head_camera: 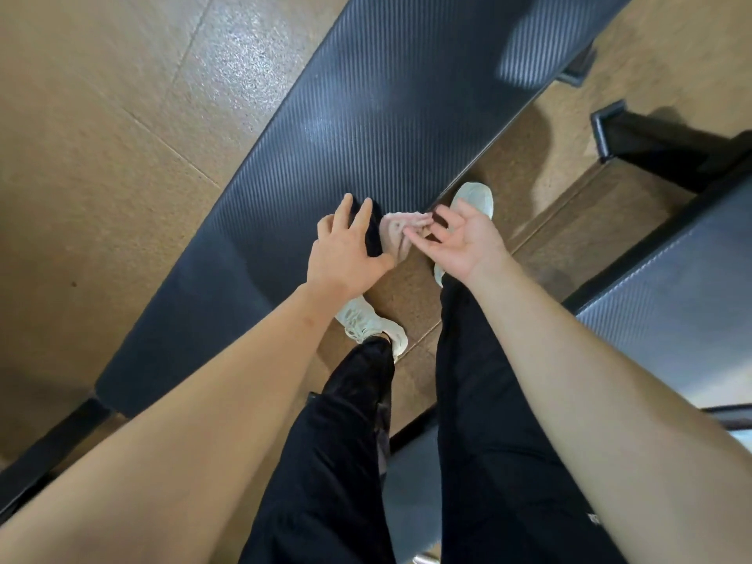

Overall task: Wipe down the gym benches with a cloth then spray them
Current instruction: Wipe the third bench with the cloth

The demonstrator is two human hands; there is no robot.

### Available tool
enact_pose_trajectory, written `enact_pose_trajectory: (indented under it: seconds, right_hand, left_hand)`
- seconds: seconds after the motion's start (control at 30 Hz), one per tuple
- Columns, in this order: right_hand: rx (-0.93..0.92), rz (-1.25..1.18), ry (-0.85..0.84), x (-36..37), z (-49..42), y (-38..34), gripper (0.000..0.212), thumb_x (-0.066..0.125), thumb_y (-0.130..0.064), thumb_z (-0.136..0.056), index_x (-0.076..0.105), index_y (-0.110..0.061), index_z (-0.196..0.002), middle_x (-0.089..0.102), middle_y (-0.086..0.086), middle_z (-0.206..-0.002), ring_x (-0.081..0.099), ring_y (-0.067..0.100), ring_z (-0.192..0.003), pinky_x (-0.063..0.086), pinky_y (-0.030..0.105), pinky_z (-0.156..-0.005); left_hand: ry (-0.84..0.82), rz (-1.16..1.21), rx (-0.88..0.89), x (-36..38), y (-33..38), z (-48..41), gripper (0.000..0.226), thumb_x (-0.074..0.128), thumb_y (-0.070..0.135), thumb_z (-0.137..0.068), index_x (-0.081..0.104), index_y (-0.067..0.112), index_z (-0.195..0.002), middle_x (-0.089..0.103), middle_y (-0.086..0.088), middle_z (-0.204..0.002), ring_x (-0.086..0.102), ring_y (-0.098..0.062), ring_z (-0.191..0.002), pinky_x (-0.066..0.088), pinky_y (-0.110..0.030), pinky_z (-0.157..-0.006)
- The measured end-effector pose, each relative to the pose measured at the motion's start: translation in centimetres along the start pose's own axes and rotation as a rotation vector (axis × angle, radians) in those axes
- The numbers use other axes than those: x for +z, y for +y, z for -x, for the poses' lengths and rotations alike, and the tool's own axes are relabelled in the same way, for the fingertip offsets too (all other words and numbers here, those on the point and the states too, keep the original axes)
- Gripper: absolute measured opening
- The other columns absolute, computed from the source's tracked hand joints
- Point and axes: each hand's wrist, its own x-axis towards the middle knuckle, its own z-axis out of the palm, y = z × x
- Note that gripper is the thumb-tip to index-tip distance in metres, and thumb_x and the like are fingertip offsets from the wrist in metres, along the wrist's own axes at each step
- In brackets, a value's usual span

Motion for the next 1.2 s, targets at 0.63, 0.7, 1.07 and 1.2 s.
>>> enact_pose_trajectory:
  seconds: [0.63, 0.7, 1.07, 1.2]
  right_hand:
    - [-0.226, 0.005, 0.029, 2.0, 1.2, -10.7, 0.061, 0.051, -0.050, -0.101, 0.050, -0.008, -0.146, 0.056, 0.014, -0.142, 0.048, 0.036, -0.138, 0.045, 0.055, -0.111]
    - [-0.254, -0.012, 0.018, 2.3, 1.5, -12.2, 0.060, 0.050, -0.047, -0.103, 0.051, -0.005, -0.145, 0.054, 0.014, -0.145, 0.046, 0.035, -0.140, 0.048, 0.051, -0.109]
    - [-0.407, -0.047, -0.021, 4.0, 1.1, -21.3, 0.056, 0.050, -0.050, -0.102, 0.055, -0.010, -0.141, 0.061, 0.010, -0.137, 0.057, 0.030, -0.129, 0.046, 0.047, -0.108]
    - [-0.454, -0.075, -0.044, 4.9, 0.9, -25.1, 0.056, 0.049, -0.051, -0.101, 0.056, -0.011, -0.140, 0.061, 0.010, -0.140, 0.056, 0.030, -0.132, 0.038, 0.050, -0.117]
  left_hand:
    - [-0.064, -0.137, 0.011, -2.1, 6.2, -2.2, 0.093, 0.066, 0.044, -0.091, 0.011, 0.025, -0.164, 0.004, -0.003, -0.173, 0.007, -0.032, -0.158, 0.030, -0.056, -0.122]
    - [-0.051, -0.137, 0.045, -2.7, 7.8, -3.1, 0.090, 0.065, 0.044, -0.091, 0.015, 0.026, -0.163, 0.007, -0.002, -0.172, 0.008, -0.032, -0.158, 0.030, -0.055, -0.122]
    - [0.003, -0.251, 0.193, -6.7, 17.2, -10.6, 0.090, 0.063, 0.049, -0.093, 0.010, 0.029, -0.163, 0.000, 0.000, -0.173, 0.005, -0.033, -0.158, 0.024, -0.055, -0.123]
    - [0.044, -0.287, 0.225, -6.6, 19.5, -12.5, 0.096, 0.063, 0.052, -0.092, 0.002, 0.029, -0.163, -0.008, -0.003, -0.172, -0.003, -0.036, -0.158, 0.012, -0.055, -0.126]
